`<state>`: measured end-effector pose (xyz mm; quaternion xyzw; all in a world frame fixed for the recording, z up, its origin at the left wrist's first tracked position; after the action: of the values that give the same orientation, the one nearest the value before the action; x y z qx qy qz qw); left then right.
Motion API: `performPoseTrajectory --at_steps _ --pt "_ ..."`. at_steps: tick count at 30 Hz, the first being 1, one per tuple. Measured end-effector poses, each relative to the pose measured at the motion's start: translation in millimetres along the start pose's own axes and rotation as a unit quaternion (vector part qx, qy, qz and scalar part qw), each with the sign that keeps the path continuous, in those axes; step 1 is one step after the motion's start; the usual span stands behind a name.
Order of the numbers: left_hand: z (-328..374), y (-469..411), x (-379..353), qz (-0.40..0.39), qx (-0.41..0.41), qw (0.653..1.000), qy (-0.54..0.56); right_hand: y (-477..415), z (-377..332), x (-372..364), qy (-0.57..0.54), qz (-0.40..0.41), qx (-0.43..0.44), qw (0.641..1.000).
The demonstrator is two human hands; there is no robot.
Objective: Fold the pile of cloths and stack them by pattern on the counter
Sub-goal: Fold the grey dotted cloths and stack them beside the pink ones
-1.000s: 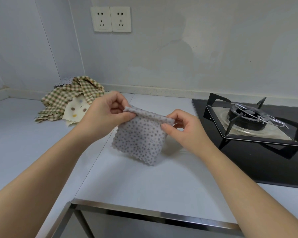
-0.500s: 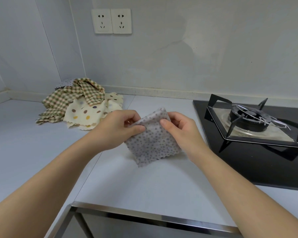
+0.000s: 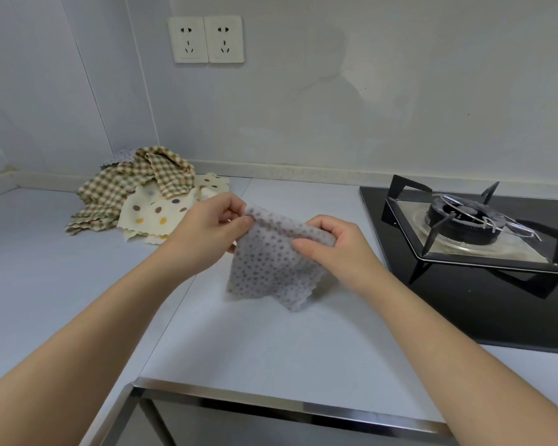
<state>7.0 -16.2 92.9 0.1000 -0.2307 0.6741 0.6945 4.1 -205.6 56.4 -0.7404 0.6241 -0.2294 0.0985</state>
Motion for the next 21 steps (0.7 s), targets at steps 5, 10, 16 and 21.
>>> performPoseTrajectory --at_steps 5,10,16,21 --pt "-1.0 2.6 -12.2 -0.054 0.022 0.997 0.041 -0.8 5.0 17.2 -0.198 0.117 -0.029 0.973" --pt "1.4 5.1 -21.0 -0.086 -0.012 0.996 0.003 0.2 -3.1 8.4 -0.101 0.075 0.01 0.992" --pt "-3.7 -3.6 2.3 0.02 -0.018 0.999 0.045 1.4 17.7 -2.2 -0.052 -0.047 -0.078 0.994" --pt "-21.8 -4.0 -4.9 -0.054 0.02 0.995 -0.082 -5.4 23.2 22.4 -0.122 0.075 -0.078 0.987"
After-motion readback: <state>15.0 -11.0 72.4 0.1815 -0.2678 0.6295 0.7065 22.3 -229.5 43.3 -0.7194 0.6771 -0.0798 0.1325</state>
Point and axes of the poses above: each hand's wrist, its own y-axis away from the middle knuckle, its own x-axis out of the back of the hand, z = x × y, the point moved 7 cm from there along -y, towards the middle knuckle, and after that the axes turned 8 degrees about x, right-handed, at the moved point
